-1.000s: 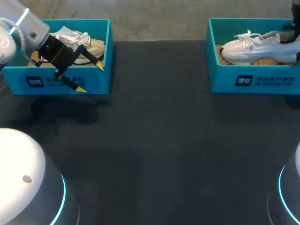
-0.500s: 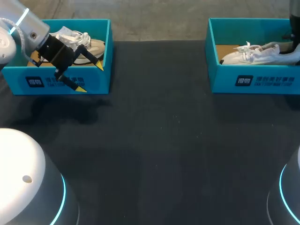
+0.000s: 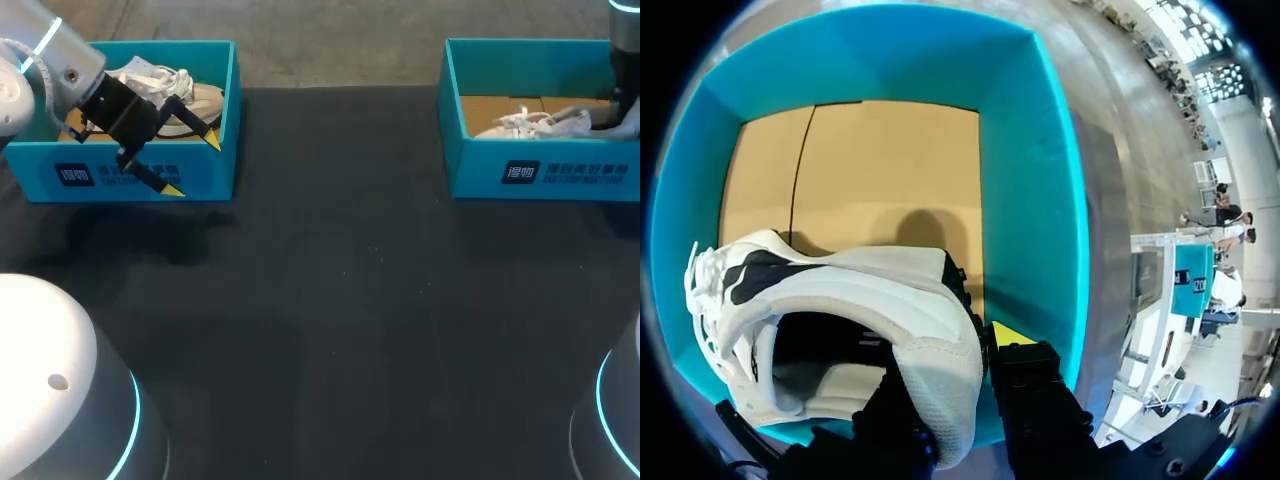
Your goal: Take the shoe out of the shoebox, open the shoe tongue, remove and reinsert the insole, then place the shoe into the shoebox
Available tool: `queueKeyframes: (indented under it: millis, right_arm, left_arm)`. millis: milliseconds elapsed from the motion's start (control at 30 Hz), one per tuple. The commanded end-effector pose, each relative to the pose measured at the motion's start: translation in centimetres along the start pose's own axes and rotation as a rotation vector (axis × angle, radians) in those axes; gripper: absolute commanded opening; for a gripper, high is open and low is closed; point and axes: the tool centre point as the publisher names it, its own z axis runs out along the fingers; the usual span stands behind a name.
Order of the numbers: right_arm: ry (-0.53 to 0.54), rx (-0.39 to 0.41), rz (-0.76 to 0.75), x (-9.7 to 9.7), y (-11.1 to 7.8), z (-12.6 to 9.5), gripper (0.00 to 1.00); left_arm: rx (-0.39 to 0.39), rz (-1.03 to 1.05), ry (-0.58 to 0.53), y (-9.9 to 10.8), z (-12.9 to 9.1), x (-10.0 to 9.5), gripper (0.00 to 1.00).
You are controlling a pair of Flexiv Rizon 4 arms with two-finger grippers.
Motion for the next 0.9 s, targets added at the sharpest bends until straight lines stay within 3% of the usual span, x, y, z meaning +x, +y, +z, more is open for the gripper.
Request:
queueKeyframes:
  millis: [33, 633, 900]
  right_arm:
    - [0.013, -0.008, -0.007, -0.2, -0.4, 0.4, 0.0]
    - [0.027, 0.029, -0.068, 0.7, -1.3, 2.7, 0.0]
    - [0.04, 0.086, 0.006, 0.8, -0.9, 3.3, 0.0]
  left_arm:
    - [-0.003, 0.0, 0.001, -0.1, 0.0, 0.0, 1.0]
    - [-0.003, 0.0, 0.001, -0.1, 0.0, 0.0, 1.0]
    - [-0.003, 0.0, 0.001, -0.1, 0.0, 0.0, 1.0]
